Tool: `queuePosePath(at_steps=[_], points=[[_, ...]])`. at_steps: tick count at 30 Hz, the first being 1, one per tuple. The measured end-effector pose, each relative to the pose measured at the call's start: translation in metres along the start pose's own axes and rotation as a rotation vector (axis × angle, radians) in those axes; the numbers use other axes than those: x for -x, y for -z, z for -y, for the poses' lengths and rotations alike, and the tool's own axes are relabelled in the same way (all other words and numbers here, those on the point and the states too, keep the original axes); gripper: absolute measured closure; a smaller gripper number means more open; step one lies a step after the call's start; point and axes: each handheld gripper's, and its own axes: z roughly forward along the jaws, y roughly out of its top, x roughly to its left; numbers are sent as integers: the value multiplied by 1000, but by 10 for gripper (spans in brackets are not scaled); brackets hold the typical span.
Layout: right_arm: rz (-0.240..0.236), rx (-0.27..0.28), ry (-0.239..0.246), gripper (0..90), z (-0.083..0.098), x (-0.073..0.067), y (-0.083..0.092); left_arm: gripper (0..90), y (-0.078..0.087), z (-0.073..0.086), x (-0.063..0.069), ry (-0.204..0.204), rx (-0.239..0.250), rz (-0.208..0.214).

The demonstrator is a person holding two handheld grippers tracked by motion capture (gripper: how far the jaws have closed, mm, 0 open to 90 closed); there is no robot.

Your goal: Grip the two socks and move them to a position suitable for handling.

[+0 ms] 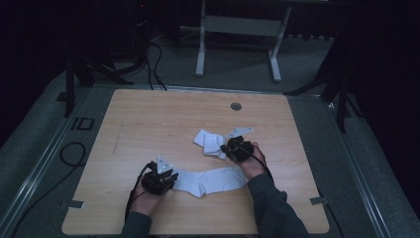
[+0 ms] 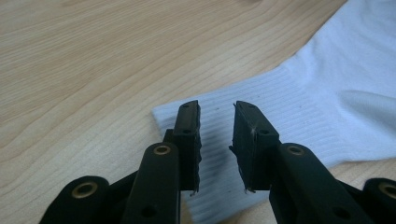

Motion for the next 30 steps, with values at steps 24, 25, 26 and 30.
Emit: queuePosePath(at_steps=[24, 25, 26, 30], points=[[5, -126, 68, 899, -6, -10, -49, 745, 4, -6, -9, 35, 22, -17], [5, -126, 68, 899, -6, -10, -49, 745, 4, -8, -10, 35, 23, -19], [1, -126, 87, 899, -6, -13, -49, 756, 4, -9, -11, 34, 22, -23], [-7, -135, 132, 899, -9, -22, -51, 815, 4, -14, -14, 30, 22, -27]])
